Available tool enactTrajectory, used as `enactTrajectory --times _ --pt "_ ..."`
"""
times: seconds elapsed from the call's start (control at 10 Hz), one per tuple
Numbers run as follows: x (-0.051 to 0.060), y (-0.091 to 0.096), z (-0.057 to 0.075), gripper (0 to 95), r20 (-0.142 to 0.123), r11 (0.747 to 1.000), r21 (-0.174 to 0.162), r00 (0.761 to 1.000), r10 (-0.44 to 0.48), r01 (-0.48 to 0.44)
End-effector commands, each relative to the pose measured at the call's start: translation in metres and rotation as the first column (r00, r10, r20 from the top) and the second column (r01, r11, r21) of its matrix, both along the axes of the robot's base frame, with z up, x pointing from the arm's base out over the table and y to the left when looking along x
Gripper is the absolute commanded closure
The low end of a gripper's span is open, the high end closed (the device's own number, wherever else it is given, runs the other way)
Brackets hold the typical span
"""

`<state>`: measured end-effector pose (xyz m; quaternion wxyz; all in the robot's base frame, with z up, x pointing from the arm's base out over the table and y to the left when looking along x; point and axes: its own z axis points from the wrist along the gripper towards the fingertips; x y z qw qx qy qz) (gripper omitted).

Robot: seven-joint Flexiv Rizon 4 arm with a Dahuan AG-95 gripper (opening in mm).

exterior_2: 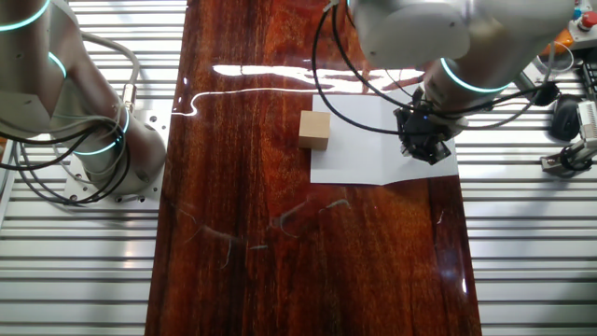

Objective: Unfold a piece of paper

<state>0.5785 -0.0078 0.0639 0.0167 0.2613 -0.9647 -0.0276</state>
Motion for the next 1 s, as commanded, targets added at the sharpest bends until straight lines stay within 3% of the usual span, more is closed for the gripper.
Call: enactTrajectory --times 0.1,0.3,0.7,1.0 --pt "0.014 0.004 -0.001 95.0 -0.007 1.0 0.002 1.0 -0.005 0.005" --pt "0.021 0.004 -0.008 95.0 -0.003 1.0 0.007 1.0 -0.005 0.005" --pt "0.023 0.002 -0.026 95.0 0.006 1.0 0.01 1.0 -0.001 0.001" --pt "0.023 0.003 -0.029 95.0 0.002 1.0 0.007 1.0 0.006 -0.006"
